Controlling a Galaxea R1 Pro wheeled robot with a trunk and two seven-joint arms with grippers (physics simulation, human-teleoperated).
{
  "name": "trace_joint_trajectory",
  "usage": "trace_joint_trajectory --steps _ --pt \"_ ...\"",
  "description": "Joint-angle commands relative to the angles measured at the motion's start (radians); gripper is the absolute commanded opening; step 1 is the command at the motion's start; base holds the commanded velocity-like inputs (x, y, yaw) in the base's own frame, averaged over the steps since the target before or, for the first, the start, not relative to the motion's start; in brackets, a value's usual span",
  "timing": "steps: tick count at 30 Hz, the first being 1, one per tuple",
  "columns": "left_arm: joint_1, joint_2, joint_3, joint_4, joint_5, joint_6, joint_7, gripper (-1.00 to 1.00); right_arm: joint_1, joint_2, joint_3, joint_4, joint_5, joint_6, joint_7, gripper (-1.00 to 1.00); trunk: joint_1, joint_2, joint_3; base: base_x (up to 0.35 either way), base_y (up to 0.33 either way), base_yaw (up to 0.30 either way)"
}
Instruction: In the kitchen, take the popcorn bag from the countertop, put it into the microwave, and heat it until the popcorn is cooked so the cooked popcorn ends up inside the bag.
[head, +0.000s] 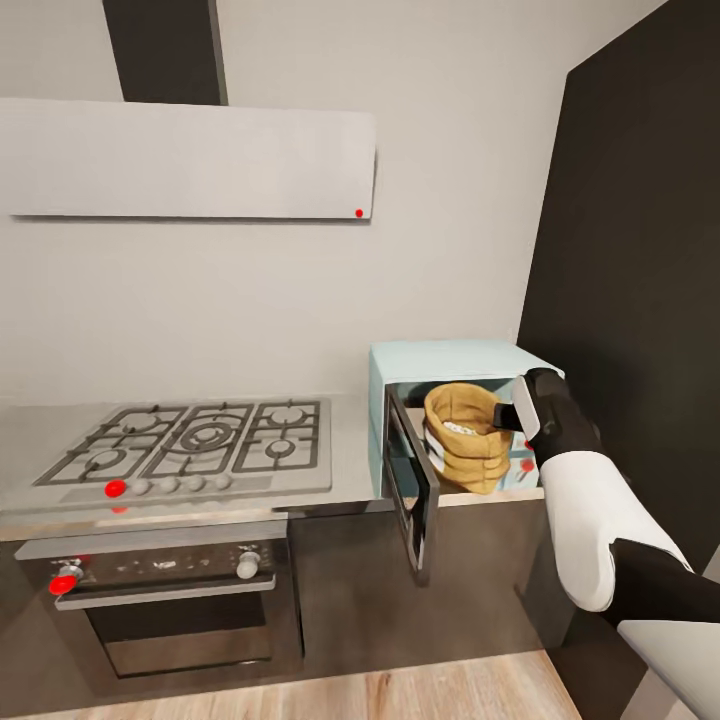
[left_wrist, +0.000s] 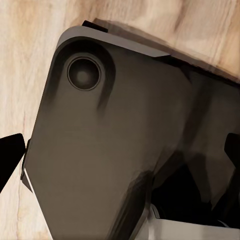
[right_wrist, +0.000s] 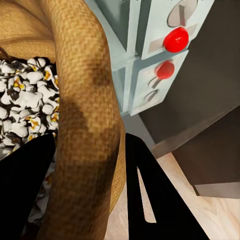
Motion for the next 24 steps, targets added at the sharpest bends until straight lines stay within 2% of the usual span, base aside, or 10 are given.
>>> trace_joint_trajectory --steps 1,10,24 --pt "0.0 0.0 0.005 -0.001 0.002 -0.001 0.0 1.0 -0.001 0.0 -0.001 -0.001 0.0 0.004 -0.002 -1.0 0.0 -0.001 -0.001 0.0 0.0 0.0" --pt "0.0 0.0 0.006 -0.001 0.002 -0.001 0.001 1.0 -0.001 0.0 -0.001 -0.001 -0.002 0.004 -0.002 -1.0 0.0 -0.001 -0.001 0.009 0.0 0.0" --pt "0.0 0.0 0.005 -0.001 0.002 -0.001 0.0 1.0 -0.001 0.0 -0.001 -0.001 -0.001 0.004 -0.004 -1.0 0.0 -0.001 -0.001 0.186 0.0 0.0"
